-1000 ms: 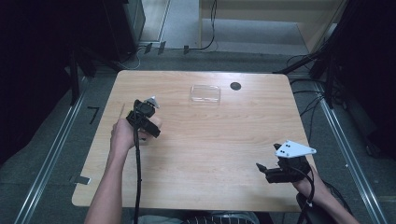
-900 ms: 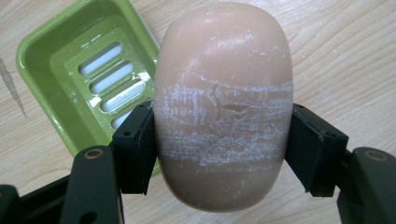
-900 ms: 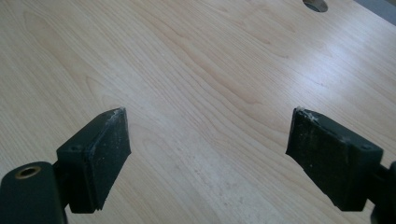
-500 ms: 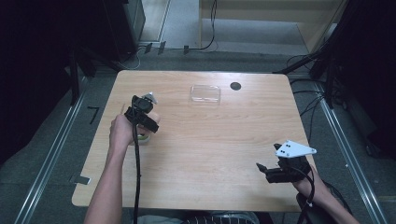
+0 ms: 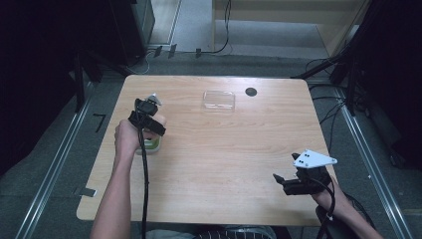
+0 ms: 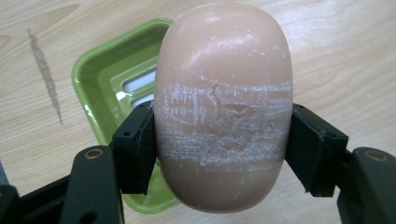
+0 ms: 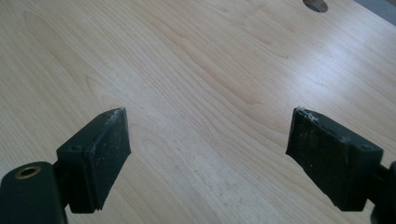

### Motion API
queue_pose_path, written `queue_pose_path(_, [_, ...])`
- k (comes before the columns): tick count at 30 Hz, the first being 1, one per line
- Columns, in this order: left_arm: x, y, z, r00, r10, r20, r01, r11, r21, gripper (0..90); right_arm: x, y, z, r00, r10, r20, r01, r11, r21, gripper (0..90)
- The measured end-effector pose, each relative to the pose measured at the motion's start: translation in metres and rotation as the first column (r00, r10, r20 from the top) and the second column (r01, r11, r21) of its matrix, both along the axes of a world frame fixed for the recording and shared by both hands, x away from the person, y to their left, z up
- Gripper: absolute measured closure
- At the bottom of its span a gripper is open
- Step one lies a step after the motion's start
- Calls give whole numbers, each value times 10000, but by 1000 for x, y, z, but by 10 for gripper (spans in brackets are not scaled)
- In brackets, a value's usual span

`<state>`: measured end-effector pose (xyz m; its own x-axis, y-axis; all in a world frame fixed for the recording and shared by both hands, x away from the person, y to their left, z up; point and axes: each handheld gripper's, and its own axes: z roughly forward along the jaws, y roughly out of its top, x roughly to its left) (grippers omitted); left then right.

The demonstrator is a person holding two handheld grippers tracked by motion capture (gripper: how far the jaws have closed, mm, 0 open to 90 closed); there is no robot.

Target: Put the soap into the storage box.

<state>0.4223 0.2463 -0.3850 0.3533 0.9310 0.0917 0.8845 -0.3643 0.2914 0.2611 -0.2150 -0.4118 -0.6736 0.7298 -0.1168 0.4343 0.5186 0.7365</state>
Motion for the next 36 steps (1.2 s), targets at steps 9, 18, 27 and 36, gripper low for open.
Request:
queue_pose_path(9, [4,14,-7,9973,684,284,-677,9974,-244,334,0,0,0,10000,12,-5,-12,10000,-9,133])
queue_pose_path(18, [7,25,-17,9921,1199,360,-1182,9919,-468,334,0,0,0,10000,29,-7,-29,10000,-19,134])
queue_pose_path(27, [10,33,-29,9873,1544,379,-1525,9870,-506,334,0,0,0,10000,8,-10,-8,10000,-14,134])
queue_pose_path(36, [11,36,-37,9821,1805,539,-1779,9828,-488,334,0,0,0,10000,22,-8,-22,10000,7,134])
